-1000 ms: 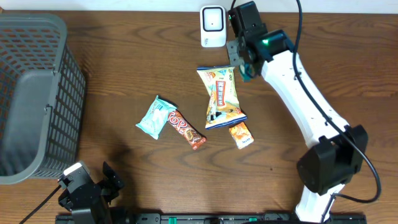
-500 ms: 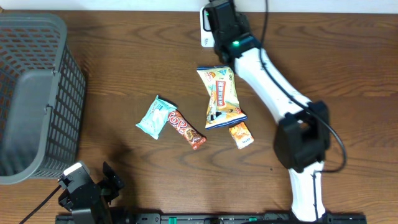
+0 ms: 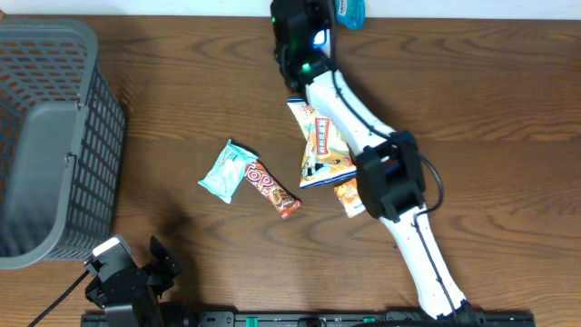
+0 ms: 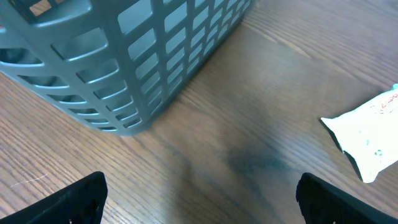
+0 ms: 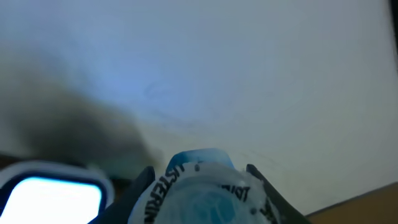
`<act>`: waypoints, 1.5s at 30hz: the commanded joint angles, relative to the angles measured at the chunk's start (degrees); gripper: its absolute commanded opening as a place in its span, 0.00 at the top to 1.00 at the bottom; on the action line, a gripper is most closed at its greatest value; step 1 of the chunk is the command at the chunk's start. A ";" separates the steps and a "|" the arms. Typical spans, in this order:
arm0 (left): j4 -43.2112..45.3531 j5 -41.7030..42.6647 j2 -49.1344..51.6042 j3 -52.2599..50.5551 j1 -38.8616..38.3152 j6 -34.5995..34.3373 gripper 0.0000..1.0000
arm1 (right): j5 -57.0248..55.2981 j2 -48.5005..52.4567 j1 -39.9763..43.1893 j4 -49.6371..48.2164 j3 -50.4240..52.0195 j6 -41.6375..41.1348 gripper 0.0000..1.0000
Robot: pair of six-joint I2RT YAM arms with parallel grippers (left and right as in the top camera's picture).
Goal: Scan the item barcode
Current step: 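Lift the bottle and hold it up in front of the scanner, then carry the bottle to the right edge and set it down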
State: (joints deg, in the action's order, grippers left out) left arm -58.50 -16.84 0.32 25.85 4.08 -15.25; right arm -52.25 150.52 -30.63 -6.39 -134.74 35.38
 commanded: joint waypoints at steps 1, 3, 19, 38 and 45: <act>-0.04 -0.52 -0.09 0.59 0.09 -0.52 0.03 | -2.71 2.01 -1.60 -1.60 -2.16 8.37 0.96; -0.04 -0.52 -0.09 0.59 0.09 -0.52 0.03 | -1.97 2.10 -2.05 -1.57 -2.16 8.44 0.95; -0.04 -0.52 -0.09 0.59 0.09 -0.52 0.03 | -0.48 2.03 -3.06 -0.22 -2.16 9.07 0.94; -0.04 -0.52 -0.09 0.59 0.09 -0.52 0.03 | -12.11 -14.23 21.14 33.97 9.84 -12.31 0.99; -0.07 -0.52 -0.09 0.59 0.09 -0.52 0.03 | -11.47 -14.21 33.24 41.07 17.97 -21.31 0.97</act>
State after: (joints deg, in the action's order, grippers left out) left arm -58.52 -16.84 0.32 25.87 4.08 -15.25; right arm -60.58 136.99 -0.67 34.00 -119.63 20.01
